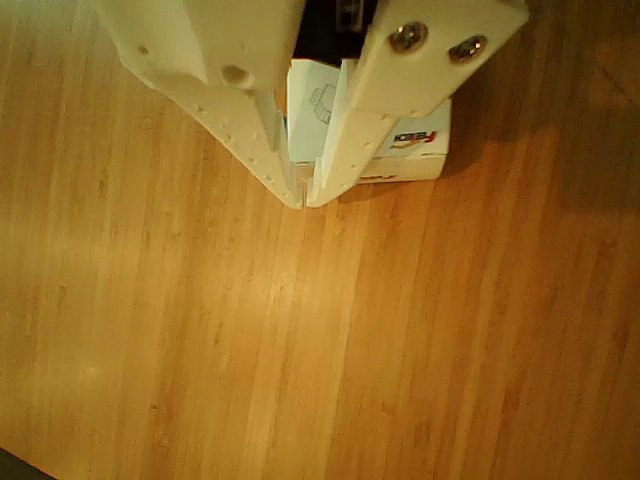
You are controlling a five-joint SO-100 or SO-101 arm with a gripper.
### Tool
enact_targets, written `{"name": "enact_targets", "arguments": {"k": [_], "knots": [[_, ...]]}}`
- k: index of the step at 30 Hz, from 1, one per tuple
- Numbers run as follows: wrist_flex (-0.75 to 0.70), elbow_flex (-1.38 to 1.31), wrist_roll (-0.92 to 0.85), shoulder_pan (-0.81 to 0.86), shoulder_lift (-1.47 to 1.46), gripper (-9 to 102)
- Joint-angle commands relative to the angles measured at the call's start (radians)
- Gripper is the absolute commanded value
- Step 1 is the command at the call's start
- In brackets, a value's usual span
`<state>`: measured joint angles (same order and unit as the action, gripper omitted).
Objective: Push the box on top of the target
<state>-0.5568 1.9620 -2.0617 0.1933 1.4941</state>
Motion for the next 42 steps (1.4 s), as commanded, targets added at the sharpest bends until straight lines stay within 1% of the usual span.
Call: {"name": "enact_targets", "arguments": {"k": [1, 18, 24, 29, 34, 38, 42], "knots": [[0.006, -0.011, -0.012, 0.017, 0.058, 0], [0.023, 0.038, -0.029, 0.040, 0.071, 0], [0.005, 0.029, -0.017, 0.031, 0.069, 0], [-0.040, -0.044, 0.037, 0.017, 0.058, 0], [-0.121, -0.160, 0.130, 0.000, 0.021, 0], [-0.130, -0.175, 0.198, -0.009, 0.021, 0], [-0.137, -0.156, 0.202, -0.012, 0.049, 0]]}}
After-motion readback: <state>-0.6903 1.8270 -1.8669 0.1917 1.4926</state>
